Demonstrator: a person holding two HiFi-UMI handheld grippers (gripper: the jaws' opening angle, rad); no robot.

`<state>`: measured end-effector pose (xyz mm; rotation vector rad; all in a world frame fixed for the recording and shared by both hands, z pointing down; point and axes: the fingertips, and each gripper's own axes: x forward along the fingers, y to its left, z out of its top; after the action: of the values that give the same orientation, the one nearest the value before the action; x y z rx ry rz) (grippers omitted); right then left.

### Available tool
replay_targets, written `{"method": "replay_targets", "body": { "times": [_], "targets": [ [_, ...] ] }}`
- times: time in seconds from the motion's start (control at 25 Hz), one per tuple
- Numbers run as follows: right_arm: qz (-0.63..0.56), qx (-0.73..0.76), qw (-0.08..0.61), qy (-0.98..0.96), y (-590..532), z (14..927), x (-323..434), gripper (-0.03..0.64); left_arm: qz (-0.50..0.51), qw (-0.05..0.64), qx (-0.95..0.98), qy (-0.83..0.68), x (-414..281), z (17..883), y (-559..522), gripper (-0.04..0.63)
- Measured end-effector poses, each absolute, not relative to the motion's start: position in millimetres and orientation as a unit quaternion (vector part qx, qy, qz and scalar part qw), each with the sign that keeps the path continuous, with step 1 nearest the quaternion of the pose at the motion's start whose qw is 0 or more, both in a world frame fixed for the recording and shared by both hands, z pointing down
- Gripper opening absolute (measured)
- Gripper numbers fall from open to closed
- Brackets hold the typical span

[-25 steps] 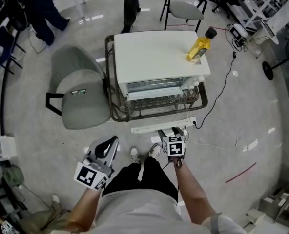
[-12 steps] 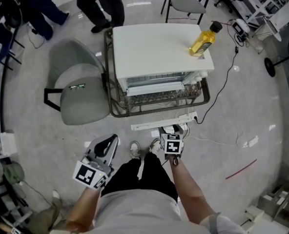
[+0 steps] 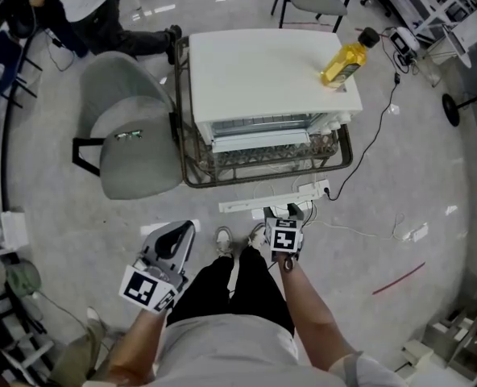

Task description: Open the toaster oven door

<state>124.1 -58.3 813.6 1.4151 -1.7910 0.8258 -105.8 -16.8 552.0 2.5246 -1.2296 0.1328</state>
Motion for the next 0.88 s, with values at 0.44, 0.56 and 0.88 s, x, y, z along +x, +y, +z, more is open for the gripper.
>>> {"method": "replay_targets", "body": {
  "times": [0.44,0.56,0.88],
  "targets": [
    [0.331,0.525,0.374,-0.689,-56.7,845.6,125.9,0.306,0.057,0.175,0.879,-0.439,-108.0,562.8,-11.0,0.015],
    [0.332,0.518,0.382,-0.689,-56.2,852.3,126.1,0.305,0.059,0.174,0.878,-0.442,-108.8,564.2,-10.1,0.015],
    [0.324,0.485,0.419,-0.696,-49.4,871.5,121.1,0.307,0.061,0.177,0.875,-0.446,-108.8,568.4,-6.0,0.015]
  ]
}}
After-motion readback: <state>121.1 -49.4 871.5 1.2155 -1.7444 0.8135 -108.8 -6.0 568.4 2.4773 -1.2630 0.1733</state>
